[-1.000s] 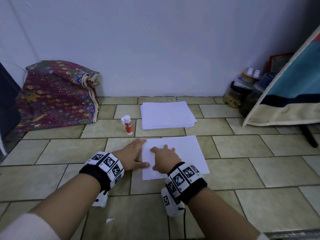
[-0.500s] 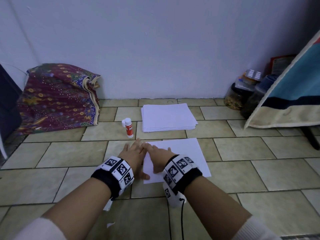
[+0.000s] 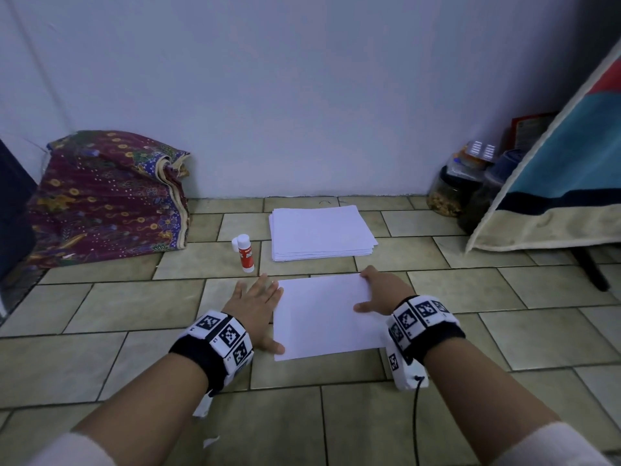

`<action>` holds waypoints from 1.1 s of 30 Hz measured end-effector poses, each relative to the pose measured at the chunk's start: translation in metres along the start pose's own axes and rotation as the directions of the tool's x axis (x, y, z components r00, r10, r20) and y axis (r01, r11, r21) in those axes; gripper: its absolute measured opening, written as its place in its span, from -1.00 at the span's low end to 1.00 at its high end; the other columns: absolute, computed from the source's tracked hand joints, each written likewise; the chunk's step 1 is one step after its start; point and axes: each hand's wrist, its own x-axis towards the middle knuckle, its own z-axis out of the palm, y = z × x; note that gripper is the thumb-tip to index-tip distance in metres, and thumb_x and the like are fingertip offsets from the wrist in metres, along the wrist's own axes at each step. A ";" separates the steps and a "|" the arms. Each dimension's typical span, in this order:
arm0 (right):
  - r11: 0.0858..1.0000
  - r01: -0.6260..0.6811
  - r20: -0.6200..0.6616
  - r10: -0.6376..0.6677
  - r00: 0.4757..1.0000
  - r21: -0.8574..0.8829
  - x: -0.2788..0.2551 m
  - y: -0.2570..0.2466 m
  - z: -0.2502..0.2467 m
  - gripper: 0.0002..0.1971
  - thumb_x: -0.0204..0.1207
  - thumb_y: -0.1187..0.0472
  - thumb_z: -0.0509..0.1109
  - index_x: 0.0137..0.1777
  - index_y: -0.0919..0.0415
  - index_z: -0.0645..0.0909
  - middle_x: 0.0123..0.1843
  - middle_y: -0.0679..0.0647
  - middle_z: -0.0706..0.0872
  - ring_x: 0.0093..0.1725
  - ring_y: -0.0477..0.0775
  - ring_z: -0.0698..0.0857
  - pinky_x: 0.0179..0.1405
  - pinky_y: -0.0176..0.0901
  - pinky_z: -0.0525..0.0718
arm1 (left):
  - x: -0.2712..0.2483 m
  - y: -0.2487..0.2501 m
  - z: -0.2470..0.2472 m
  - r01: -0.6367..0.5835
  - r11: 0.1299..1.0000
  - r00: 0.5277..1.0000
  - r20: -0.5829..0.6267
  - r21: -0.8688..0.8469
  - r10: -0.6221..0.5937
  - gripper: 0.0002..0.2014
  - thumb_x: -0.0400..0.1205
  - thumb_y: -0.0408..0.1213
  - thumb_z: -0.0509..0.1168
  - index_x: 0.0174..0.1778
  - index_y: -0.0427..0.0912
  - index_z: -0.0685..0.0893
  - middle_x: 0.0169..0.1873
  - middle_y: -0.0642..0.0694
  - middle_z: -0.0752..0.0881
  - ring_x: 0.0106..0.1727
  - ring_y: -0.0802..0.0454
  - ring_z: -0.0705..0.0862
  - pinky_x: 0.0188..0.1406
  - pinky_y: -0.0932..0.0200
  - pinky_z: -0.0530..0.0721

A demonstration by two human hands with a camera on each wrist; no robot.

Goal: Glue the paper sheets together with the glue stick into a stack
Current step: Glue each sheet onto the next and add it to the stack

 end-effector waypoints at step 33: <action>0.977 0.200 0.075 -0.195 0.978 -0.073 0.006 -0.054 0.009 -0.34 0.62 -0.14 0.24 0.64 -0.01 0.11 0.55 0.07 0.46 0.52 0.15 0.44 0.61 0.25 -0.07 | 0.001 0.022 0.007 0.203 0.968 0.978 -0.027 -0.146 -0.209 -0.05 0.63 0.29 0.11 0.70 -0.22 -0.20 0.70 -0.07 -0.18 0.69 0.01 -0.28 0.63 -0.31 -0.06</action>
